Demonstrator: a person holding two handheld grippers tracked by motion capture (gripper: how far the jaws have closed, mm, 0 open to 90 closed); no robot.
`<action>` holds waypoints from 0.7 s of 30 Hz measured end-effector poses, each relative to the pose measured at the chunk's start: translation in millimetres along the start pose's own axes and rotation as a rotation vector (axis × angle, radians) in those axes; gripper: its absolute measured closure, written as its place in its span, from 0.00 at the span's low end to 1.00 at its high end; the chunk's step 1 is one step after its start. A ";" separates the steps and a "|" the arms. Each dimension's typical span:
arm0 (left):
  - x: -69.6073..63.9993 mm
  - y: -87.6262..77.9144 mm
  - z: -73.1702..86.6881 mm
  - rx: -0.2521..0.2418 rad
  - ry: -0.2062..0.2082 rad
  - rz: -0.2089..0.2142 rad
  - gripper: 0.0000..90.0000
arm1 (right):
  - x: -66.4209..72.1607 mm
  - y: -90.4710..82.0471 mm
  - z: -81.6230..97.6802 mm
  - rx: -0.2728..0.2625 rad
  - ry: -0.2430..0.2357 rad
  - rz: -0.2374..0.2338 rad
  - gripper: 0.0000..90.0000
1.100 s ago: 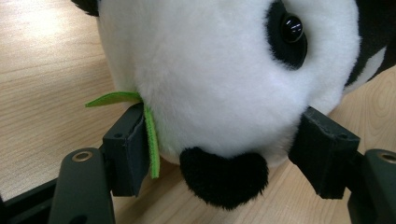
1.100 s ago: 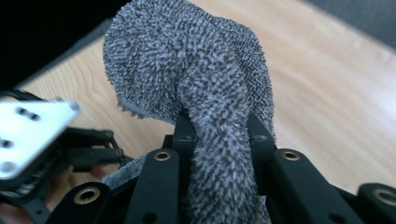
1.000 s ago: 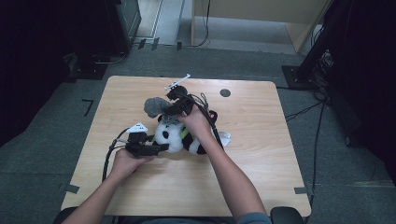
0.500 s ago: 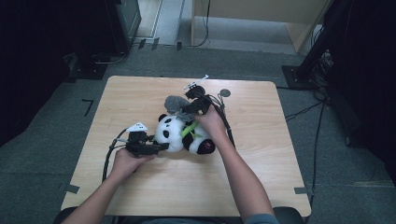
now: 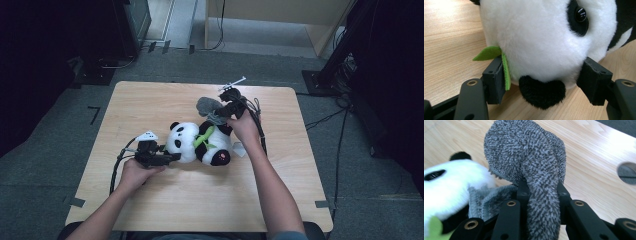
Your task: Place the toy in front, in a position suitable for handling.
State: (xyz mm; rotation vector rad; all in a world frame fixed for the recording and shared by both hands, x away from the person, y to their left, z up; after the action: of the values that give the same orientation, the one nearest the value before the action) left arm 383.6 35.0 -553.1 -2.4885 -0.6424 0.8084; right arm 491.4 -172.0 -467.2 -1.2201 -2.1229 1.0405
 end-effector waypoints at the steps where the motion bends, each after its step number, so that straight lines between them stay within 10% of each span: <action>1: -0.1 0.0 -0.1 -0.001 0.001 -0.001 0.35 | -3.3 -1.1 1.7 0.000 0.006 0.002 0.82; 14: 0.4 -0.2 0.7 0.002 0.005 0.000 0.34 | -54.9 -18.3 32.5 0.011 0.082 0.073 0.82; 21: 0.1 0.0 0.5 0.000 0.006 -0.002 0.34 | -51.4 -53.0 22.4 -0.138 0.082 0.039 0.82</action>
State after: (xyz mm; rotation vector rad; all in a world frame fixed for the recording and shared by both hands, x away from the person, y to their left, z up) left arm 383.4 35.2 -553.4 -2.4885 -0.6433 0.8001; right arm 473.7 -241.8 -439.8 -1.3504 -2.1443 0.8568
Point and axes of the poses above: each handheld gripper's, and its own axes: y roughly forward along the jaws, z roughly out of its underside, x roughly to its left, the point moved 9 cm from there along y, roughly forward along the jaws, and after that the axes turned 6 degrees about z, right-handed, at the moved point
